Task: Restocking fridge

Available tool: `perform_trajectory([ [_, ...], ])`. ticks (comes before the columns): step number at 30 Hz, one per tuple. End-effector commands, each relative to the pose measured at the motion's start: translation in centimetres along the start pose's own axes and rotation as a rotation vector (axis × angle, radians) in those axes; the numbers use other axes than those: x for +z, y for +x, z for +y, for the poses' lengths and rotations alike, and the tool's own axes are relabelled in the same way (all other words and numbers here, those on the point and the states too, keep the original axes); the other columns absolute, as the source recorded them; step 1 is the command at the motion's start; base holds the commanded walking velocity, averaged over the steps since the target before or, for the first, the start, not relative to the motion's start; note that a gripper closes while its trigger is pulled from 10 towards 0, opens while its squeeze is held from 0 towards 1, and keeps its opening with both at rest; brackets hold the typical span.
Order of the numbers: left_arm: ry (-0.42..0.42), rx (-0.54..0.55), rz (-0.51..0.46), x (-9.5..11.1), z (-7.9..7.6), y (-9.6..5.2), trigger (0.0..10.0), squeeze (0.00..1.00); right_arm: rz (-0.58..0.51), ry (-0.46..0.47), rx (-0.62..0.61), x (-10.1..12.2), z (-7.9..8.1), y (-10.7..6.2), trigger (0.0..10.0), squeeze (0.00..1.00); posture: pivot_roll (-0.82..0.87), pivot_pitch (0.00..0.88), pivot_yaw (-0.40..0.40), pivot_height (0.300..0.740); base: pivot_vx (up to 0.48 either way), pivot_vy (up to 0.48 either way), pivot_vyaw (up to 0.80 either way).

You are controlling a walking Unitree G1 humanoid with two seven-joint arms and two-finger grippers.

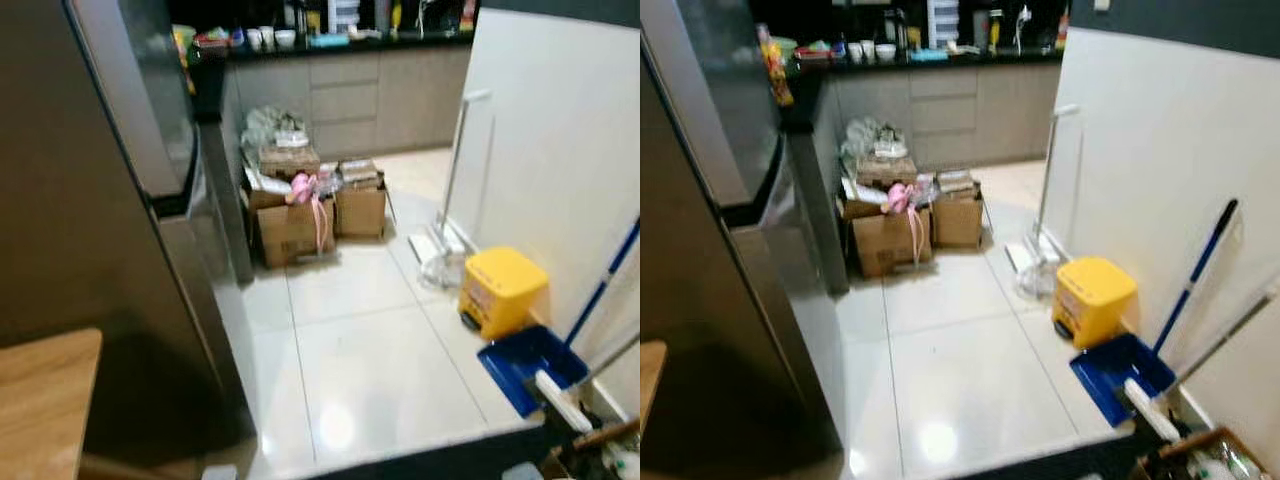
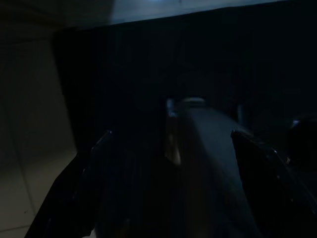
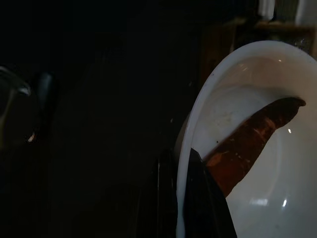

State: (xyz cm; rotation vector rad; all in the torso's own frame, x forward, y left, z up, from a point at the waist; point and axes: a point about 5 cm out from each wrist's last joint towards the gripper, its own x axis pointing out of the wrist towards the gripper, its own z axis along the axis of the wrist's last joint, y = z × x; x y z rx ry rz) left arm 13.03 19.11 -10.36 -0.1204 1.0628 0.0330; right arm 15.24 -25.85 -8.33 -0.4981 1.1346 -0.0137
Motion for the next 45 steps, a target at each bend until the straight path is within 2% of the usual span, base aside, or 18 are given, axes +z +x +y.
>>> perform_trajectory([
  [1, 0.002, 0.001, -0.007, 0.3, 0.1, 0.0, 10.0, 0.00, 0.016, -0.007, -0.001, -0.5, 0.0, 0.0, 10.0, 0.00, -0.07, 0.000, 0.029, 0.740, 0.349, 0.000, 0.00],
  [9, -0.009, 0.001, -0.005, 0.2, 0.1, 0.0, 10.0, 0.00, 0.015, -0.008, -0.003, -0.5, -0.1, 0.0, 10.0, 0.00, -0.07, 0.000, 0.029, 0.740, 0.318, 0.000, 0.00],
  [18, -0.036, -0.015, -0.006, 0.1, -0.1, 0.0, 10.0, 0.00, 0.013, -0.019, -0.001, -0.5, -0.2, 0.0, 10.0, 0.00, -0.08, 0.000, 0.024, 0.740, 0.000, 0.000, 0.00],
  [23, -0.034, -0.020, 0.001, 0.0, -0.1, 0.0, 10.0, 0.00, 0.003, 0.019, 0.024, -0.5, 0.0, -0.1, 10.0, 0.00, -0.07, 0.000, 0.025, 0.740, 0.000, -0.365, 0.00],
  [28, -0.033, -0.022, 0.006, -0.1, 0.0, 0.0, 10.0, 0.00, -0.009, -0.013, 0.048, -0.2, 0.2, 0.0, 10.0, 0.00, -0.07, 0.000, 0.024, 0.740, 0.000, -0.457, 0.00],
  [33, -0.029, -0.022, 0.010, -0.1, 0.1, 0.0, 10.0, 0.00, -0.012, -0.002, 0.093, 0.0, 0.7, 0.0, 10.0, 0.00, -0.07, 0.000, 0.025, 0.740, 0.000, -0.465, 0.00],
  [45, -0.027, -0.015, 0.010, -0.1, 0.3, -0.1, 10.0, 0.00, -0.010, -0.034, 0.110, 0.0, 1.0, 0.0, 10.0, 0.00, -0.07, 0.000, 0.032, 0.740, 0.000, -0.465, 0.78],
])
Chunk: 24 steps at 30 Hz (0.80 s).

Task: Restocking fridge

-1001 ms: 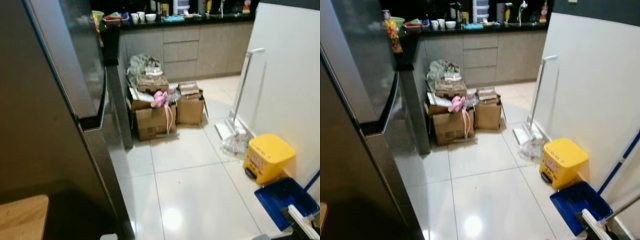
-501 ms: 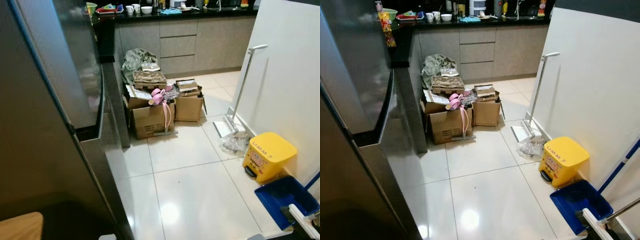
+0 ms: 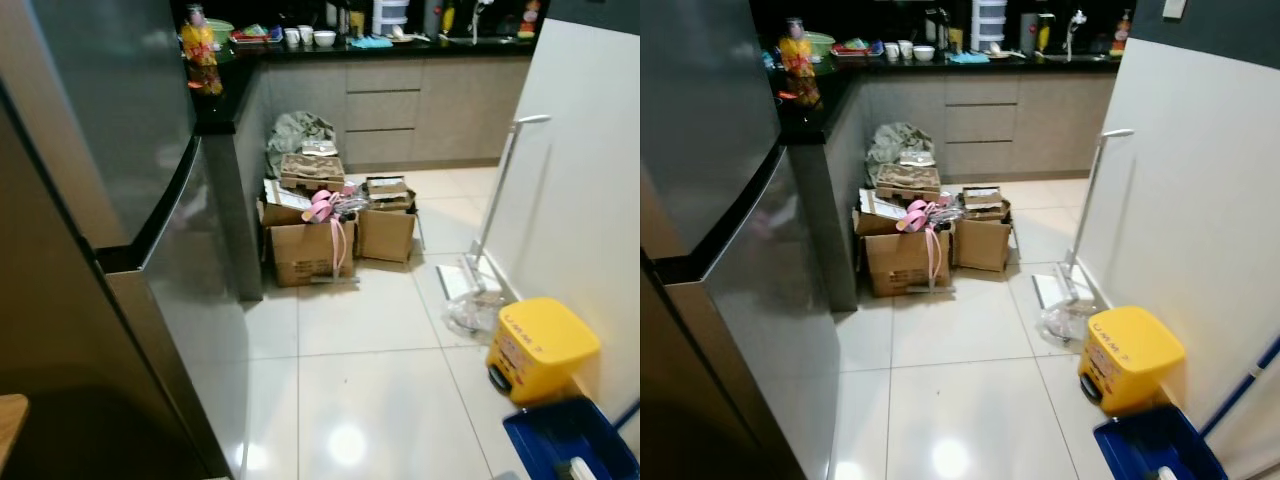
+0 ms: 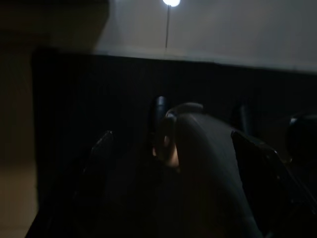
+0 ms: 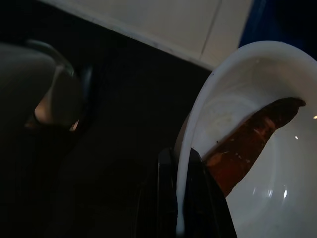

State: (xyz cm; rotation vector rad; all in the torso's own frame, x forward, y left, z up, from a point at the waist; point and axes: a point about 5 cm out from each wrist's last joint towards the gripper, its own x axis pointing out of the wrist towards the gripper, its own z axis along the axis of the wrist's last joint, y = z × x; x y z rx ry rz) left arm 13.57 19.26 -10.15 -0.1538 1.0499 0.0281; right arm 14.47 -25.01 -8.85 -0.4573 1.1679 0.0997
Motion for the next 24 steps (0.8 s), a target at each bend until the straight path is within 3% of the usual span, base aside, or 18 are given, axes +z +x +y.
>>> perform_trajectory([
  [1, -0.007, 0.011, 0.021, -0.64, 0.23, -0.14, 10.0, 0.00, -0.013, -0.009, -0.002, 0.51, -0.16, 0.03, 10.0, 0.00, -0.07, 0.000, 0.031, 0.740, 0.000, -0.435, 0.78],
  [10, -0.018, 0.040, 0.020, -0.79, 0.98, -0.33, 10.0, 0.00, -0.007, -0.030, 0.006, 0.39, -0.11, 0.02, 10.0, 0.00, -0.07, 0.000, 0.031, 0.740, 0.000, 0.000, 0.78],
  [24, -0.024, 0.041, 0.015, -0.59, 0.95, -0.28, 10.0, 0.00, -0.003, -0.049, 0.008, 0.35, -0.14, 0.02, 10.0, 0.00, -0.07, 0.000, 0.031, 0.740, 0.000, 0.000, 0.77],
])
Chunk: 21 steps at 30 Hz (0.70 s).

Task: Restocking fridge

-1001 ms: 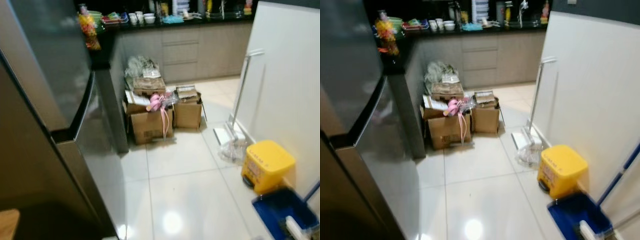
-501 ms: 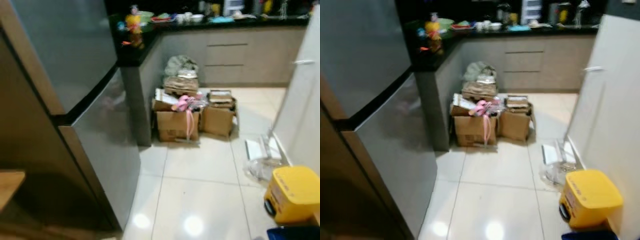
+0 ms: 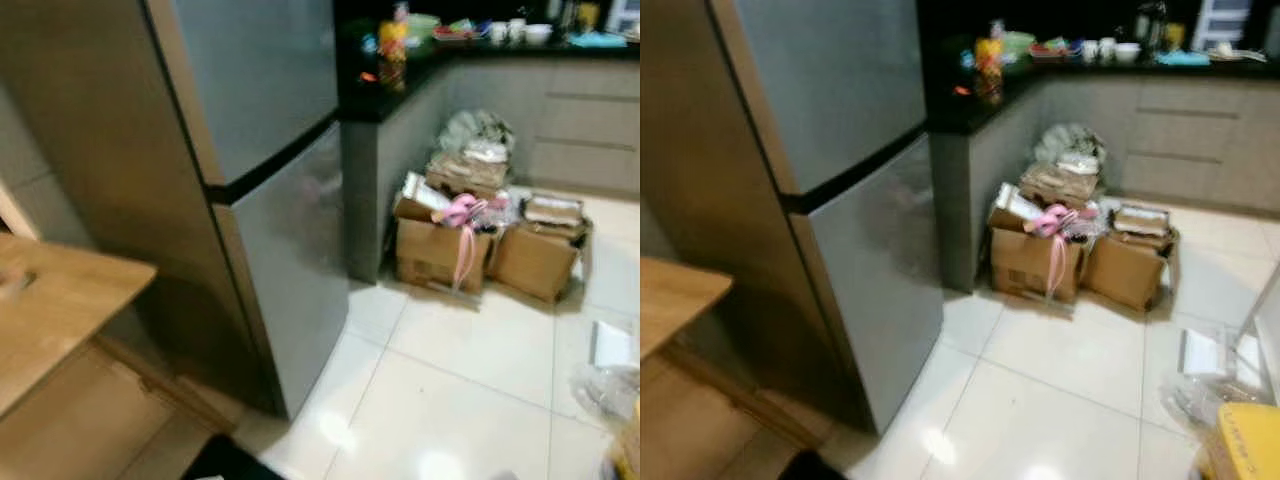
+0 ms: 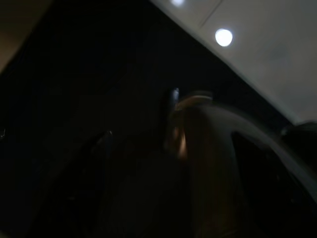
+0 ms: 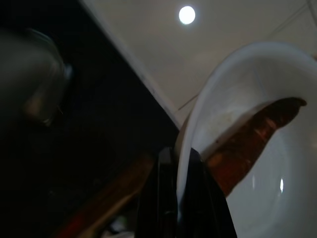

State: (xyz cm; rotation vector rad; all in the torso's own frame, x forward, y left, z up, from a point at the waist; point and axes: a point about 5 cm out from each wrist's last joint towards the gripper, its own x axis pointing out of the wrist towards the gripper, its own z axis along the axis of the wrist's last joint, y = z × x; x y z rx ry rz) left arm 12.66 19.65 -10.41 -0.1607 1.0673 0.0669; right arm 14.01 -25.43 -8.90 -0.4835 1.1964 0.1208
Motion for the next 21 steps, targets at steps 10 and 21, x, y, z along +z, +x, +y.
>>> perform_trajectory([
  [10, 0.001, 0.002, 0.005, 0.1, 0.8, -0.1, 10.0, 0.00, -0.054, -0.025, -0.008, 1.1, 0.0, 0.0, 10.0, 0.00, -0.08, 0.000, 0.031, 0.740, 0.000, -0.182, 0.51],
  [21, -0.027, 0.030, -0.003, 0.1, 0.9, -0.1, 10.0, 0.00, -0.024, -0.022, 0.018, 0.0, 0.9, 0.0, 10.0, 0.00, -0.08, 0.000, 0.032, 0.740, 0.000, -0.127, 0.00],
])
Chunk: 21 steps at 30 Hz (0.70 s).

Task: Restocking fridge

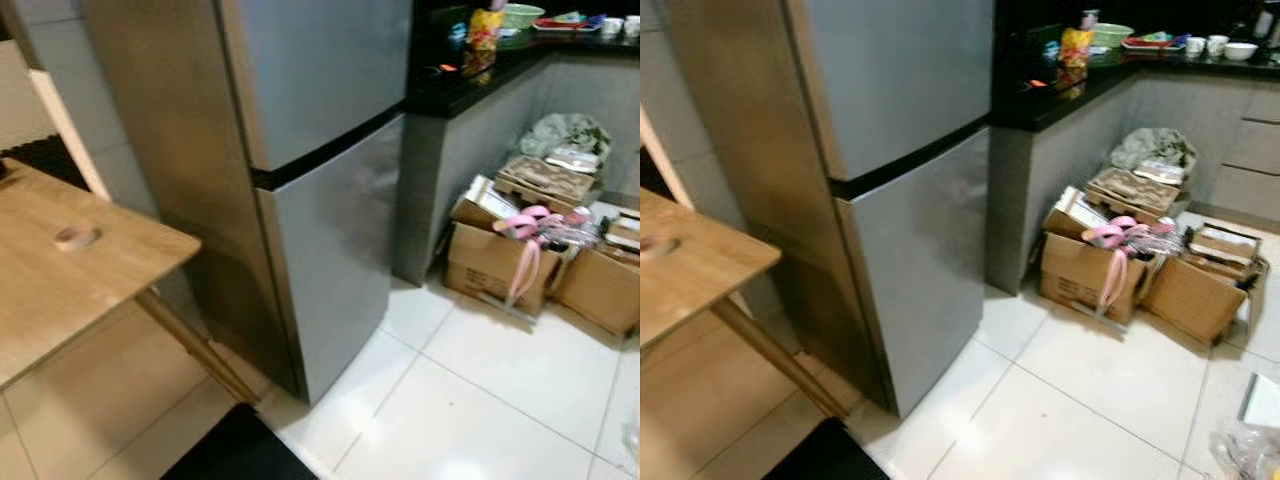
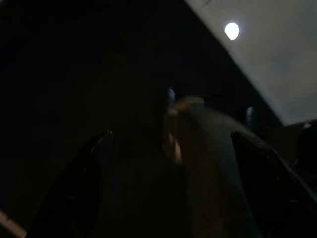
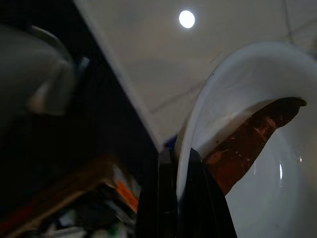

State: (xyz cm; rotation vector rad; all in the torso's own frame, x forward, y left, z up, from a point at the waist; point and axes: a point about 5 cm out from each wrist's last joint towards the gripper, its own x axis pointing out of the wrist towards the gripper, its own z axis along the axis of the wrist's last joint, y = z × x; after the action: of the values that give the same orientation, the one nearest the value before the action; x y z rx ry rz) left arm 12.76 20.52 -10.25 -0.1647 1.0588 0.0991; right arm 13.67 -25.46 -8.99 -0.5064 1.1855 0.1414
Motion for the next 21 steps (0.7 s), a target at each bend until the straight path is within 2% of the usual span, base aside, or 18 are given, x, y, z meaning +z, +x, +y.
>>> perform_trajectory([
  [1, -0.010, 0.008, 0.007, -0.16, 0.06, -0.03, 10.0, 0.00, -0.013, 0.006, 0.016, 0.38, 0.73, 0.09, 10.0, 0.00, -0.08, 0.000, 0.032, 0.740, 0.000, 0.000, 0.00],
  [10, -0.026, 0.006, 0.003, -0.04, -0.25, 0.07, 10.0, 0.00, -0.024, 0.006, 0.013, 0.79, 0.49, 0.11, 10.0, 0.00, -0.08, 0.000, 0.029, 0.740, 0.000, 0.000, 0.00],
  [21, 0.016, -0.003, 0.009, -0.01, -0.34, 0.08, 10.0, 0.00, -0.021, 0.006, 0.022, 0.78, 0.60, 0.11, 10.0, 0.00, -0.08, 0.000, 0.026, 0.740, 0.022, 0.000, 0.00],
])
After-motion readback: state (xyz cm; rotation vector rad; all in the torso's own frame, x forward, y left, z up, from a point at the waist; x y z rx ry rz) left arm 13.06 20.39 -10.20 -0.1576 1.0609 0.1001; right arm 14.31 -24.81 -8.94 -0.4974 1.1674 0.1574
